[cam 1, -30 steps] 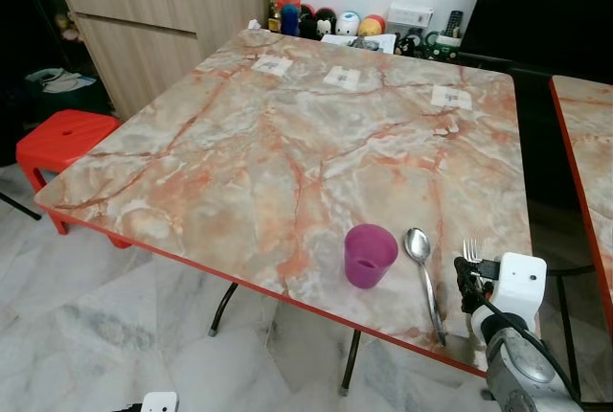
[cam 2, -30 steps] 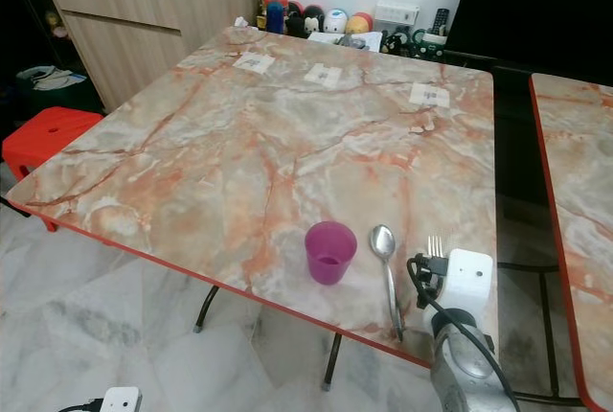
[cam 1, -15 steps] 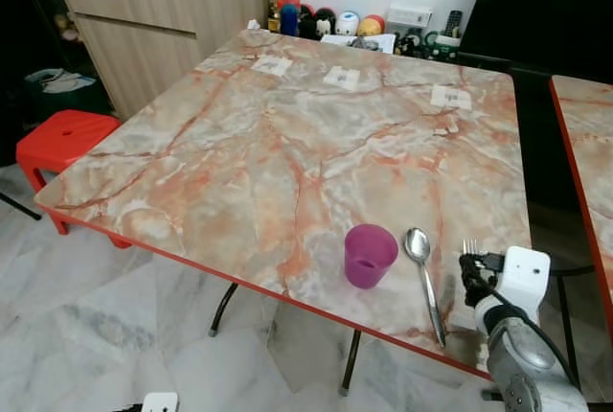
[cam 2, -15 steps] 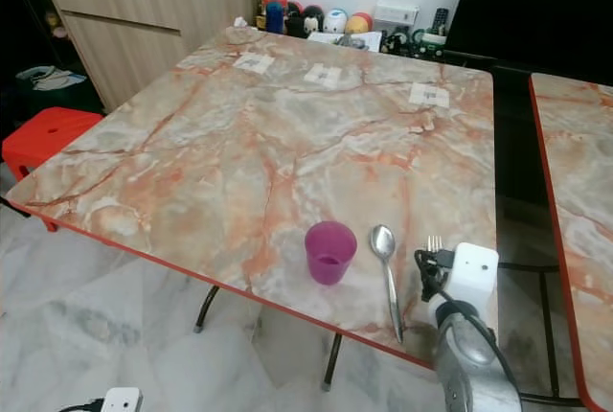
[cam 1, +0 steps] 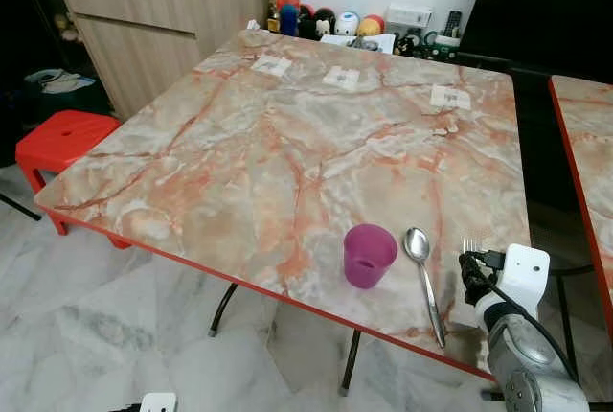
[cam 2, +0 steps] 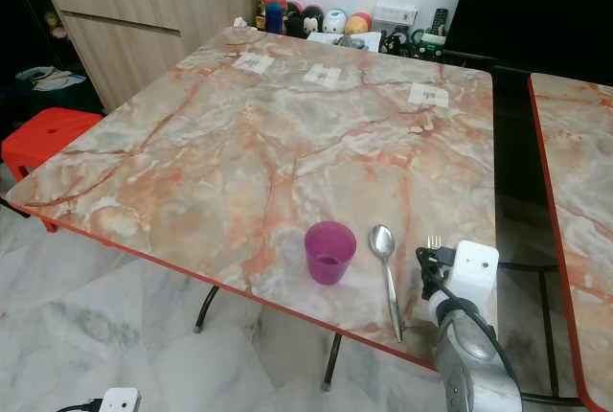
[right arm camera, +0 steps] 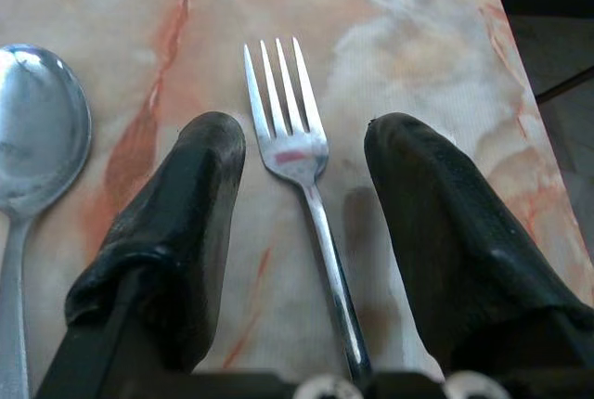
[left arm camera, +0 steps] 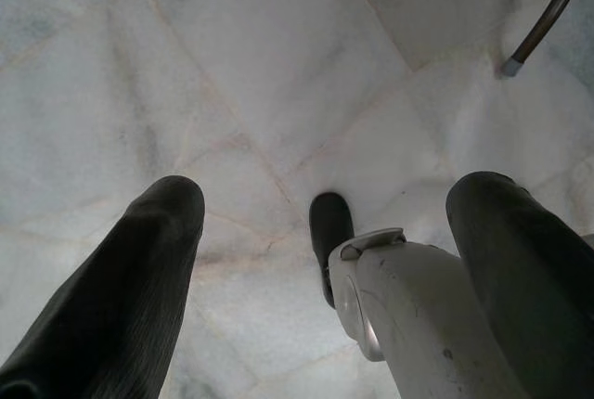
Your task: Setting the table
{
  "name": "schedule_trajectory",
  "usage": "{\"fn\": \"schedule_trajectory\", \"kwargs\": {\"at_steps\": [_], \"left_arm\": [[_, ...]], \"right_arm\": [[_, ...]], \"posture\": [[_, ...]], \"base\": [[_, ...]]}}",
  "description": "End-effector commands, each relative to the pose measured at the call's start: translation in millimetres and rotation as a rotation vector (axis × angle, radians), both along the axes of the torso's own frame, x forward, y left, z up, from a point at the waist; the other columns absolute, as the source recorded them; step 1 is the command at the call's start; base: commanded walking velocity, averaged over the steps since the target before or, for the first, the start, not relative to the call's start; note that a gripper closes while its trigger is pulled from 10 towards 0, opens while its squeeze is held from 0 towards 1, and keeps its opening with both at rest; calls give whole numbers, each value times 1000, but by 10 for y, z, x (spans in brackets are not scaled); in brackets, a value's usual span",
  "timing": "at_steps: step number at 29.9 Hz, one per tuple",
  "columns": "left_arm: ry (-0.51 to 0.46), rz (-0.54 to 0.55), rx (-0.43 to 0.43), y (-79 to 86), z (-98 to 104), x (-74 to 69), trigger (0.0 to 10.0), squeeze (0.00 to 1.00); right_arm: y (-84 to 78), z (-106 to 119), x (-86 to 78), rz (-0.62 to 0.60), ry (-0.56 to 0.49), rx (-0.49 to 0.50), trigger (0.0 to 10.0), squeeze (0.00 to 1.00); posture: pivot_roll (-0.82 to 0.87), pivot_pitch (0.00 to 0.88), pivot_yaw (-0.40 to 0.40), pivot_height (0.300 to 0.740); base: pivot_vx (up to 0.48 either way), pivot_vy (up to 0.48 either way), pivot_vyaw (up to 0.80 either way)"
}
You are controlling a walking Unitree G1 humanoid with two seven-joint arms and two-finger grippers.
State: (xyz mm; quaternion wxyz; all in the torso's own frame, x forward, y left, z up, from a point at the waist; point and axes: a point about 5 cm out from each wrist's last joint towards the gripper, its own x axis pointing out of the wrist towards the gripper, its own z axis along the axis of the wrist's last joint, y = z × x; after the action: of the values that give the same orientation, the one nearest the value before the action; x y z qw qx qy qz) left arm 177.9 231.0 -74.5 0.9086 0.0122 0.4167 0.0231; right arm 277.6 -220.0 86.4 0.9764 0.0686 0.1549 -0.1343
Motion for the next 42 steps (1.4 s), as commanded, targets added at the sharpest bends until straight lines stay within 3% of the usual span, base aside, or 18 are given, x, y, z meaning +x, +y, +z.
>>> {"fn": "schedule_trajectory", "kwargs": {"at_steps": [1,19,20,21,42], "left_arm": [[49,-3,-2,11,-50,-97,10000,0],[49,-2,-6,7,-47,-85,10000,0],[49,-1,-7,6,-47,-84,10000,0],[49,0,-9,5,-47,-84,10000,0],[46,16,-18,-4,-49,-82,10000,0]], "right_arm": [[-64,-70,-55,-22,42,-8,10000,0],[23,-217,-155,65,152,-18,10000,0],[26,-219,-152,65,154,-17,9020,0],[29,-217,-144,64,156,-14,0,0],[38,-250,-112,78,177,-21,0,0]], "posture": [[-20,96,-13,740],[-18,111,-14,740],[-18,111,-14,740],[-17,112,-15,740],[-10,116,-18,740]], "base": [[0,0,0],[0,0,0],[0,0,0],[0,0,0],[0,0,0]]}}
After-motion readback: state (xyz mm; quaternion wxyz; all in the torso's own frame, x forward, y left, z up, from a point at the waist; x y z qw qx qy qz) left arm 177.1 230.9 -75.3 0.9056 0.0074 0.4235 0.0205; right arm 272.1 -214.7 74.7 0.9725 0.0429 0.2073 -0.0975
